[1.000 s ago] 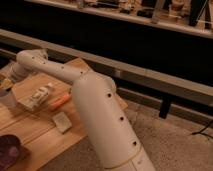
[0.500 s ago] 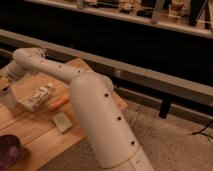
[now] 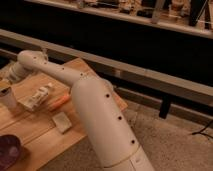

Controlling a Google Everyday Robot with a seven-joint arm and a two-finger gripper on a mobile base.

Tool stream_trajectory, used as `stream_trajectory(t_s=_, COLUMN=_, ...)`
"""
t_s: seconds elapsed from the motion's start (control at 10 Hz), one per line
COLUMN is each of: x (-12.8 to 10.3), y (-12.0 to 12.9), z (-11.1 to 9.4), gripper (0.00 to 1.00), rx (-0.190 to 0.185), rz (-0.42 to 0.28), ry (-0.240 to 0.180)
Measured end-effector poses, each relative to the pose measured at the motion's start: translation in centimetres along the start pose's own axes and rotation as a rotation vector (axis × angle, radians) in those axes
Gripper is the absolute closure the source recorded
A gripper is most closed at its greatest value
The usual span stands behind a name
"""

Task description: Place the eraser in the ceramic cup

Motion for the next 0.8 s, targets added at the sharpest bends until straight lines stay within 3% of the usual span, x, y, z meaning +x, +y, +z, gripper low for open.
stream_trajectory(t_s=0.8, x=-0.3, y=1.2, z=2.3, gripper=1.00, rx=-0.047, rz=-0.010, ry=-0.005)
